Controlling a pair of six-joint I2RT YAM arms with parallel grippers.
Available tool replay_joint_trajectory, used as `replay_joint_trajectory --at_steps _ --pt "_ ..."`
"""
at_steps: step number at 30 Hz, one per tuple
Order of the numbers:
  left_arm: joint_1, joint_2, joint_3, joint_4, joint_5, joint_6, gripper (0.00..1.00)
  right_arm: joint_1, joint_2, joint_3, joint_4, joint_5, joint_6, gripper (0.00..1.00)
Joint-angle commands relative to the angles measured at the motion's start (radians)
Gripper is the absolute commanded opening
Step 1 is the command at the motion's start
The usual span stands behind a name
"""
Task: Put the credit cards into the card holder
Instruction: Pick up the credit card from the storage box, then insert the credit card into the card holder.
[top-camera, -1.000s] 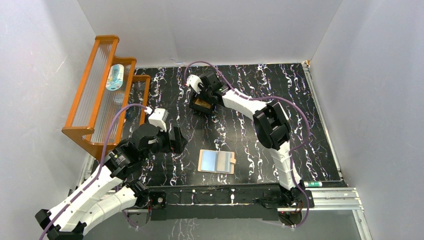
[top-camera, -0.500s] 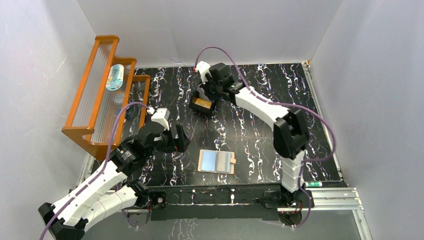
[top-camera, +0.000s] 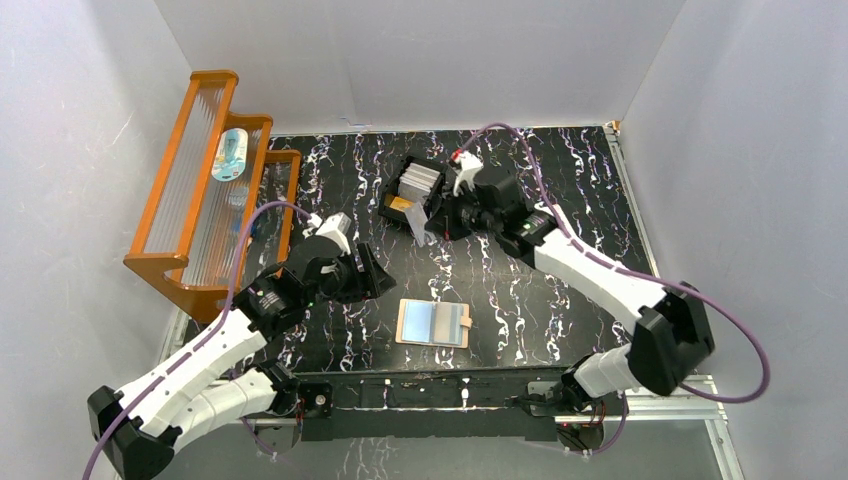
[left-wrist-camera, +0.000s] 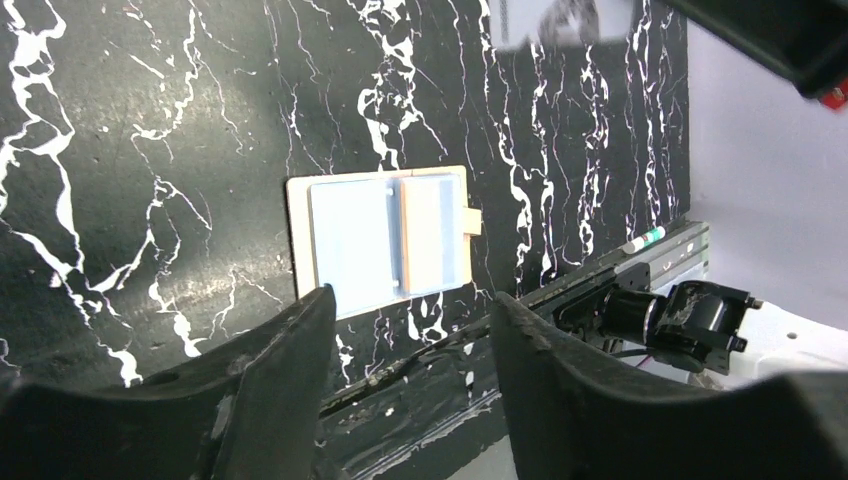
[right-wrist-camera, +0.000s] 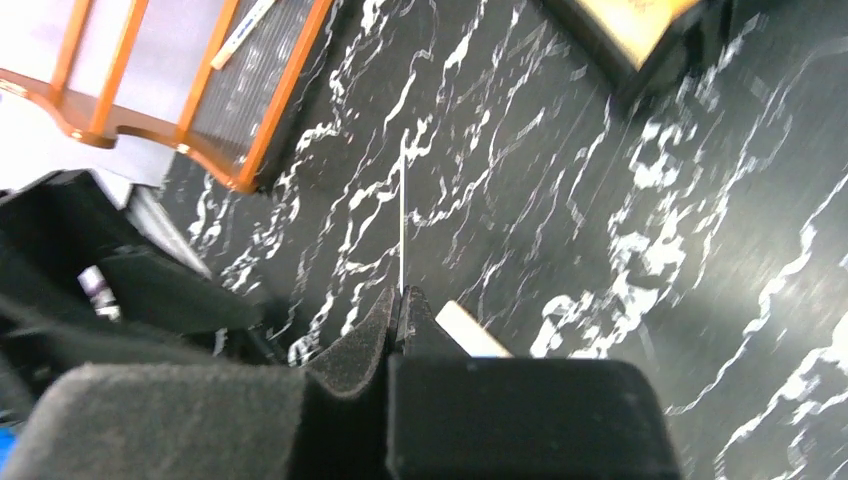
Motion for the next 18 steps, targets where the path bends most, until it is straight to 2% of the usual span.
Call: replay_joint_trajectory --at_steps 1,7,12,18 --pt "0.002 0.09 -0.021 0.002 0.054 0.009 0.45 -0.002 -0.105 -0.11 0.03 -0.012 0.302 0.0" --pt "0.002 0.18 -0.088 0.053 0.105 -0.022 0.44 0.005 -0.153 -0.258 -0.018 -0.02 0.514 0.0" --pt "0.002 0.254 -0.141 0.124 0.136 -0.034 0.36 0.057 -0.165 -0.355 -0.039 0.043 0.622 0.0" --pt "0.002 0.407 -0.13 0.213 0.196 -0.028 0.24 0.118 -0.111 -0.356 -0.079 0.105 0.69 0.0"
